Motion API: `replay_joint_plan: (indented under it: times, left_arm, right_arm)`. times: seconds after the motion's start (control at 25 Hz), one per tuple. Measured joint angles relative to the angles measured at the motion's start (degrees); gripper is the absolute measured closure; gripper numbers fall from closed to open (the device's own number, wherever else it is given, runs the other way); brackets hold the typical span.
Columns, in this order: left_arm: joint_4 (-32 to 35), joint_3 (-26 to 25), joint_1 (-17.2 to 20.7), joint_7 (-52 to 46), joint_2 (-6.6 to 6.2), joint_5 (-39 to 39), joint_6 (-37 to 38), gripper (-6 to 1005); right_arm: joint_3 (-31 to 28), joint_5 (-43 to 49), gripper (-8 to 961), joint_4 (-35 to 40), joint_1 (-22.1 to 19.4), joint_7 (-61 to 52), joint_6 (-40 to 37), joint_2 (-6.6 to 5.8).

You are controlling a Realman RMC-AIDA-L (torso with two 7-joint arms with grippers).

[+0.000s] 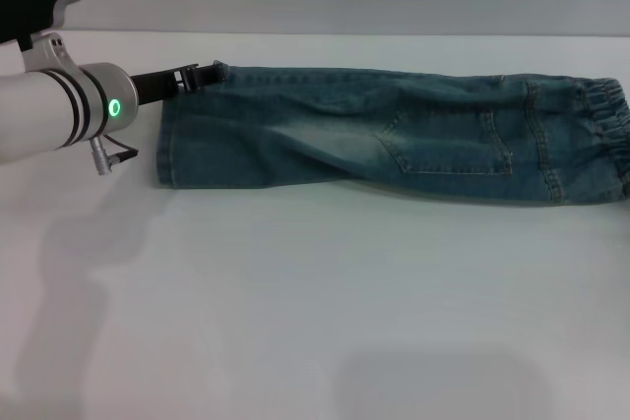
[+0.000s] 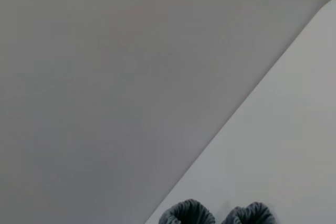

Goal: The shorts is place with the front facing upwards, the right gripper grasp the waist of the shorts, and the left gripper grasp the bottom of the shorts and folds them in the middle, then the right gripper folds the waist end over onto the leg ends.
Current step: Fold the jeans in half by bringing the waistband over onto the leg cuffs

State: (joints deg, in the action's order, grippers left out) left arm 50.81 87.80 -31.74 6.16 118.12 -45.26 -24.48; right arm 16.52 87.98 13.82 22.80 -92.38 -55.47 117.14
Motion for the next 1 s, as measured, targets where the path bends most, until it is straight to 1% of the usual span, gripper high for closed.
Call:
replay_joint_plan:
  times: [0.84, 1.0]
  left_arm:
    - [0.6, 0.1, -0.4, 0.0, 0.09, 0.0, 0.0, 159]
    - [0.6, 0.1, -0.4, 0.0, 0.05, 0.0, 0.0, 159]
  right_arm:
    - [2.4, 0.2, 320, -1.9, 2.8, 0.0, 2.6, -0.17]
    - [5.4, 0.2, 320, -2.0, 3.5, -1.7, 3.9, -0.27]
